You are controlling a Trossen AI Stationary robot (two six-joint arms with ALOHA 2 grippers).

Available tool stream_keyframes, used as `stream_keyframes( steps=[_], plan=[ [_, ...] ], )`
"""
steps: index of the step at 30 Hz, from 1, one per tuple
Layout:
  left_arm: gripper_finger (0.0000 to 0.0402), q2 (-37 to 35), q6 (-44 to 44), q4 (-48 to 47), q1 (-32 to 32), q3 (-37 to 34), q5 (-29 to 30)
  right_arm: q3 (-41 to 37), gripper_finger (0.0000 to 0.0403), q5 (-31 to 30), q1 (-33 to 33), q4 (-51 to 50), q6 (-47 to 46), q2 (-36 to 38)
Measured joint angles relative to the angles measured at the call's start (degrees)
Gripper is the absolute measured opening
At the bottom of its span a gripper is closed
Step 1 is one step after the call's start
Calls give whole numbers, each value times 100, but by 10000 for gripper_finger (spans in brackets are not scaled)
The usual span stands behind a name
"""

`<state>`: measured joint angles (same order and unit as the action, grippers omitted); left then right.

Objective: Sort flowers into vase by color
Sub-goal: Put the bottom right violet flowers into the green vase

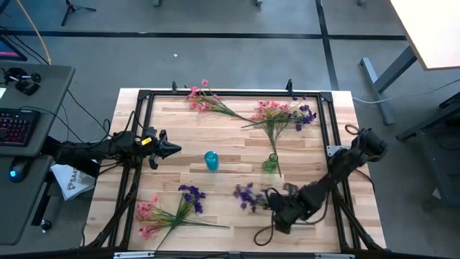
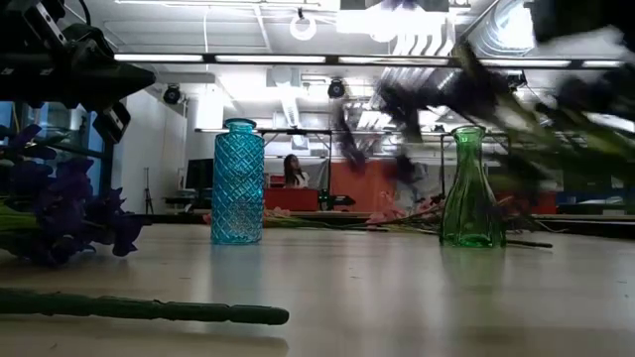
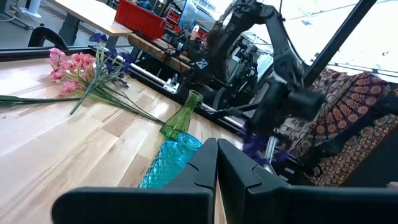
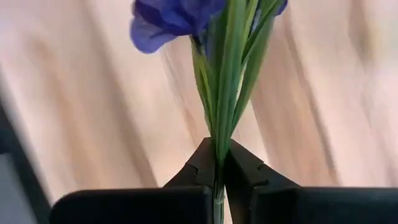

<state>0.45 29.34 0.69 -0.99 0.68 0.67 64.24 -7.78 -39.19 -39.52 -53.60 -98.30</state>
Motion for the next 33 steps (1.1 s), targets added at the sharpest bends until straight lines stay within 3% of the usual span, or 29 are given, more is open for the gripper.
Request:
stream_keyframes(
  steps=[4,9,16,21,24,28,33],
  plan=[
    [0,0,-2,2,1,-2,0,-51,3,-464,678,1176,1094,298],
    [0,1,0,0,0,-2,0,-307,2,-1112,1348,1962,2183,878],
    [0,2,0,0,2,-1,-1,-1044,1,-1167,1962,3134,3109,2290],
    [0,1,0,0,0,-2,1,-1283,1,-1254,2125,4349,4027,3393],
    [0,0,0,0,0,-2,0,-1549,0,-1845,2114,4443,4410,4017],
    [0,0,0,0,0,0,0,-2480,0,-2599,1989,4743,4238,4927],
    [0,0,-1,1,0,-1,0,-3820,0,-2902,1891,6440,4237,5773]
  ],
)
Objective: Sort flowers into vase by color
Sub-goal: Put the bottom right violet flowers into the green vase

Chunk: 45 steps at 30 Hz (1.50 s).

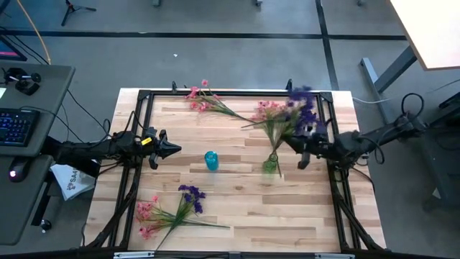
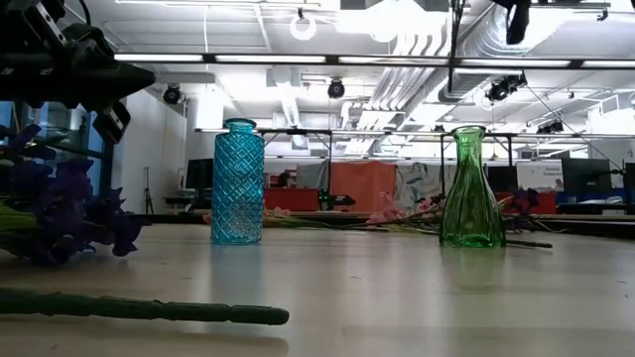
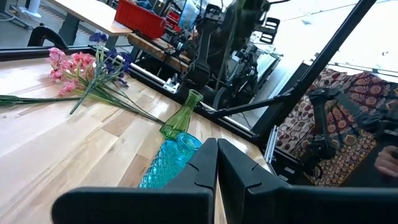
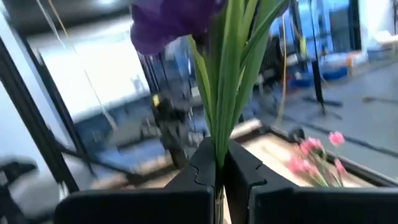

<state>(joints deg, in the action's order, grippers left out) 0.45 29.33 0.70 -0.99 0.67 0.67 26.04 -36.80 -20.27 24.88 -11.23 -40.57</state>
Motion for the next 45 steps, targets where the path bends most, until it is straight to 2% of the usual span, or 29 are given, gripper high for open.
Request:
stream_keyframes(
  steps=[2,4,11,22,30,35,41,45],
  plan=[
    [0,2,1,-1,0,0,0,-260,0,-48,2,414,180,172],
    [0,0,1,-2,1,0,0,-335,0,-48,2,410,347,316],
    [0,0,-1,-1,0,2,0,-266,0,-45,3,-607,304,664],
    [0,2,1,-1,0,0,0,-253,0,-158,3,-1276,93,677],
    [0,0,1,-1,0,0,0,-253,9,-205,5,-1327,127,679],
    [0,1,1,-1,0,0,0,-251,51,-205,4,-1466,98,678],
    [0,0,-17,-1,1,0,2,-244,137,-175,0,-1559,-356,679],
    [0,2,4,1,0,0,2,-244,195,169,-2,-2072,-877,674]
  ],
)
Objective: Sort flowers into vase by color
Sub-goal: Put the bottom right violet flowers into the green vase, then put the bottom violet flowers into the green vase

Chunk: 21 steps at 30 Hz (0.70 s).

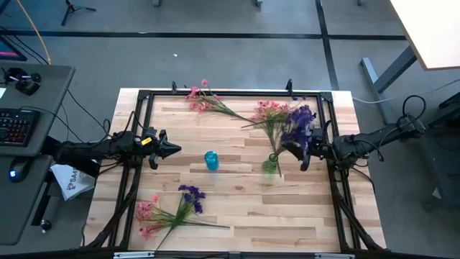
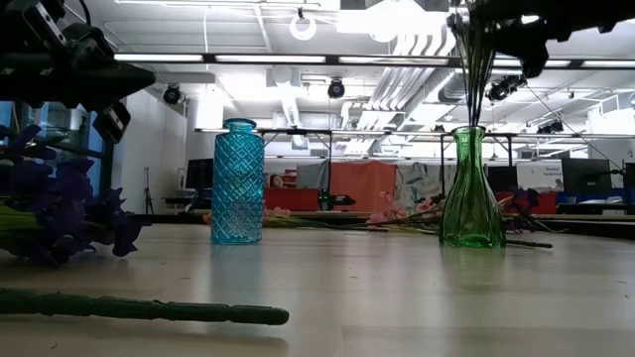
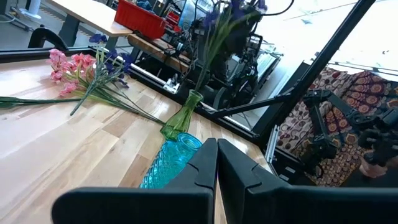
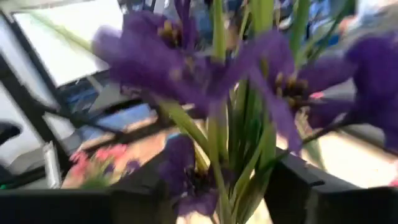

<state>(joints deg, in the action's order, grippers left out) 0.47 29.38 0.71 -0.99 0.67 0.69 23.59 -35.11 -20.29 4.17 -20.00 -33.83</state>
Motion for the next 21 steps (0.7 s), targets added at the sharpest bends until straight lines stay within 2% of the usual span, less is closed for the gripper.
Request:
stream_keyframes(
  steps=[4,7,10,12,16,21],
  plan=[
    [0,0,38,0,2,0,2,2,236,119,0,-480,-535,-43],
    [0,-2,83,7,0,0,0,26,253,139,0,-553,-555,-67],
    [0,0,1044,165,0,0,0,289,260,306,0,-992,-566,-124],
    [0,-1,1863,394,2,1,72,580,261,555,0,-1675,-612,-211],
    [0,-2,2798,836,2,1,530,1224,262,821,0,-3410,-868,-529],
    [0,-2,2997,1069,0,0,898,1703,262,954,0,-4367,-1320,-829]
  ],
)
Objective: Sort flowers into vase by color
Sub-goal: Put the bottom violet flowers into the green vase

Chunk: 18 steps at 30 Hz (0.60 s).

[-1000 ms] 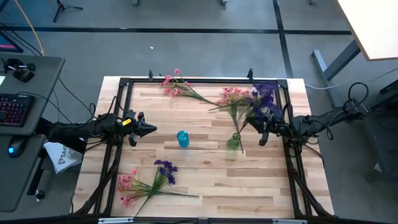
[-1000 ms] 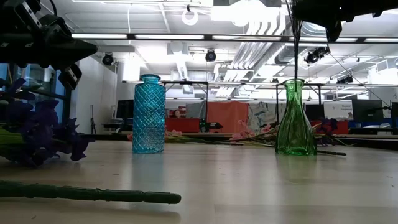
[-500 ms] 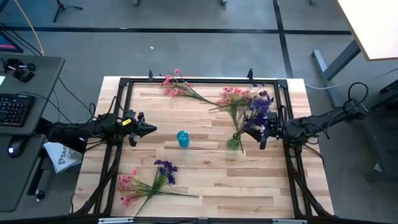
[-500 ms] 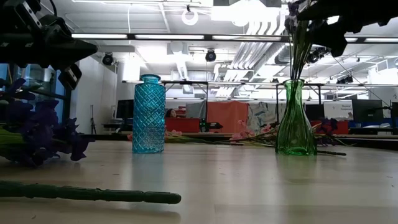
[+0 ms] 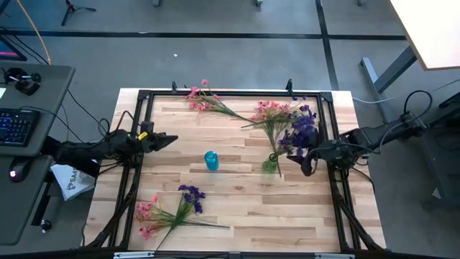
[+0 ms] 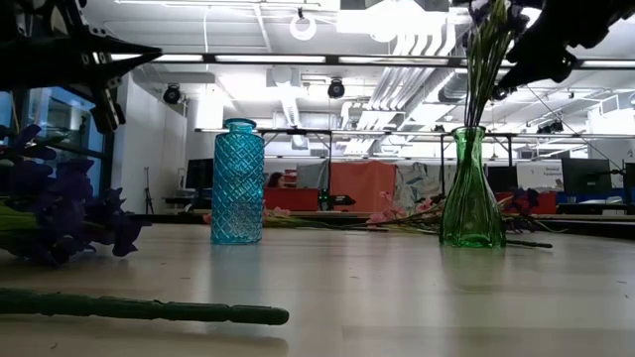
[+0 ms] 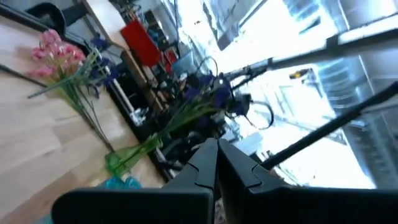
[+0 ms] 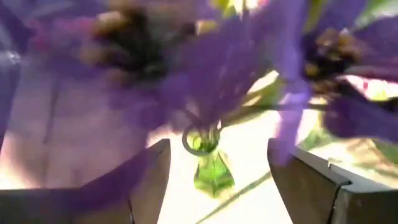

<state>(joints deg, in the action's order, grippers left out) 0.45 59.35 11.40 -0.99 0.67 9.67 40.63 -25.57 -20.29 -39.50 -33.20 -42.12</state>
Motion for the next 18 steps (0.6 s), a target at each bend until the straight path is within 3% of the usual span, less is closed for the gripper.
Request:
stream_keyframes(
  steps=[8,13,18],
  plan=[
    [0,2,1,5,2,0,183,642,262,1379,0,-1175,-314,-58],
    [0,2,303,17,2,2,813,1052,262,2356,0,-1959,-1122,-58],
    [6,4,396,572,17,45,499,1157,261,3372,-6,-2315,-2087,-58]
  ],
)
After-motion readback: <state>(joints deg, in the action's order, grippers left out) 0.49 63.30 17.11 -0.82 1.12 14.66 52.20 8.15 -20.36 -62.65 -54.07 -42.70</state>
